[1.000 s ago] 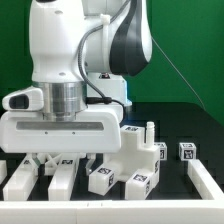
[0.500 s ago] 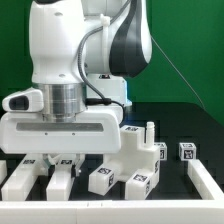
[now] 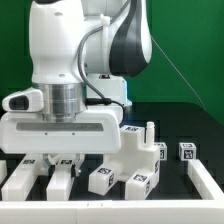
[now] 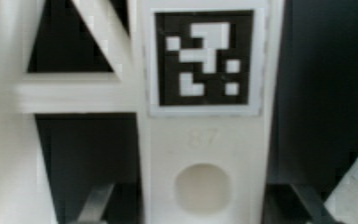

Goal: Assemble chair

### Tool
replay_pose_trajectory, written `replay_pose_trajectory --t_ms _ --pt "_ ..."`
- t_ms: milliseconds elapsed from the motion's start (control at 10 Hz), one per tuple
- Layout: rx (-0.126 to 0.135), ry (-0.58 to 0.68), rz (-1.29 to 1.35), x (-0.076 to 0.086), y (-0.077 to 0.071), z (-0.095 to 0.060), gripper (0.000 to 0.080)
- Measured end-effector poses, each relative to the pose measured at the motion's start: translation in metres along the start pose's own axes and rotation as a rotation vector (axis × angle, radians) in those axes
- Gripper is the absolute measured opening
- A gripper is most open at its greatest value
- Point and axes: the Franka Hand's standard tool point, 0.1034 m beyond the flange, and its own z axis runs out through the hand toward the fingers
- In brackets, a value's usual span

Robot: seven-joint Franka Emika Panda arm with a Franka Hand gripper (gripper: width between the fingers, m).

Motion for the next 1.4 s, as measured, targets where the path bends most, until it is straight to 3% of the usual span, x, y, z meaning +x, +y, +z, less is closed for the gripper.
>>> replay_pose_trajectory --t_ms 200,300,600,900,1000,1100,1300,1400 --pt "0.003 -0.008 0.008 -0.001 0.0 -0.001 0.0282" --pt "0.017 -0.038 0.049 -0.005 0.0 -0.011 0.0282" --pt "0.042 -0.063 0.109 -0.005 0.001 -0.055 0.0284" --pt "0.04 -0.069 0.176 0.007 -0.022 -0.092 0.0284" --pt "0.071 0.0 0.128 0.014 -0.019 -0.089 0.0284" --pt "0.073 -0.008 0.144 0.01 -0.017 -0.086 0.0284" --pt "0.07 -0.017 0.153 0.011 -0.02 -0.088 0.0284" --pt "0.048 -0.055 0.162 0.013 -0.028 -0.106 0.0284"
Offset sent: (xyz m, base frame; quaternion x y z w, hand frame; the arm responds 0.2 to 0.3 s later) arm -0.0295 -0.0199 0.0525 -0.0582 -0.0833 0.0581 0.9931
